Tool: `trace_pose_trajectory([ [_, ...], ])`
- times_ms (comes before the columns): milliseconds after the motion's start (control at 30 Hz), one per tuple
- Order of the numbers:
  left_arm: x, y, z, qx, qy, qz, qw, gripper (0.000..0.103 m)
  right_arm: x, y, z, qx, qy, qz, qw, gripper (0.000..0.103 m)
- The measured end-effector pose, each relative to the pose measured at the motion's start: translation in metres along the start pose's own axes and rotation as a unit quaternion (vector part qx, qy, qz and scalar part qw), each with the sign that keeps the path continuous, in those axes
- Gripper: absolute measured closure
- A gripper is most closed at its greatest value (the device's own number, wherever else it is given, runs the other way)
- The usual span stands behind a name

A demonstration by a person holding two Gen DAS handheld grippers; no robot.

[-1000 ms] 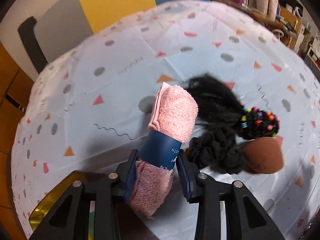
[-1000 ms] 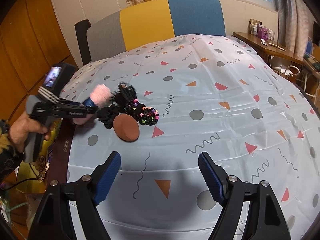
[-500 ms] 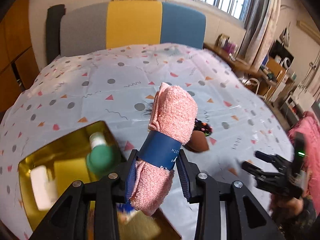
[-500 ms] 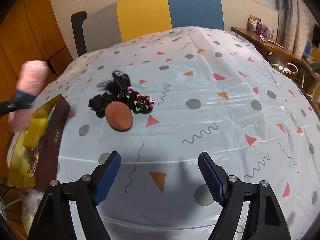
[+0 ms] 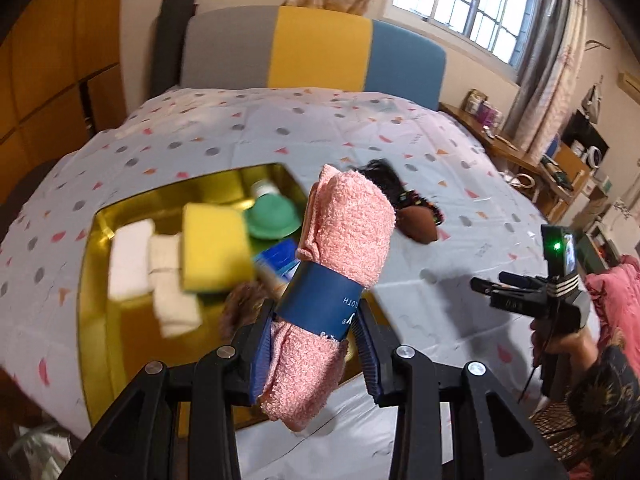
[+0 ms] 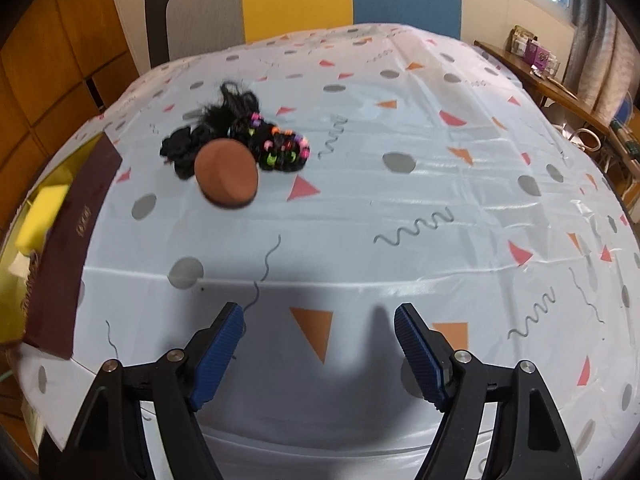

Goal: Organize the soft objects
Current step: 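Carry the pink towel over the tray with left tool while right tool approaches the black hair piece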

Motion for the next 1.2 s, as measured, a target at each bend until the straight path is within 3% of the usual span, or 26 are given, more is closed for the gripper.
trace_pose_trajectory([
  [133,-0.004,0.013,0.011,-0.005,-0.015,-0.005,0.9999,0.065,0.011,0.009,0.005,-0.010,0.001,0.019,1.000,0.024],
  [467,-0.024,0.025,0.043,-0.020,-0.061,-0.041,0.9971,0.065,0.011,0.016,0.011,-0.034,0.023,-0.021,0.999,0.023],
  [933,-0.030,0.044,0.072,-0.042,-0.072,-0.042,0.9957,0.065,0.020,0.002,0.014,-0.025,0.026,0.008,0.999,0.022],
  [1100,-0.028,0.048,0.082,-0.052,-0.073,-0.037,0.9953,0.065,0.023,-0.015,0.018,-0.018,0.018,0.015,1.000,0.030],
  [1200,-0.027,0.049,0.088,-0.058,-0.076,-0.036,0.9947,0.065,0.018,-0.044,0.022,-0.022,0.016,-0.004,1.000,0.032],
])
Point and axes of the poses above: each gripper's, at about its wrist camera, not at the fingertips, and x roughly the way its jaws point, z to its left, y to its underside, the point moved 7 cm from there along x, roughly the way its jaws point, and after that the axes turned 3 degrees about -x, right-handed, at the moved point
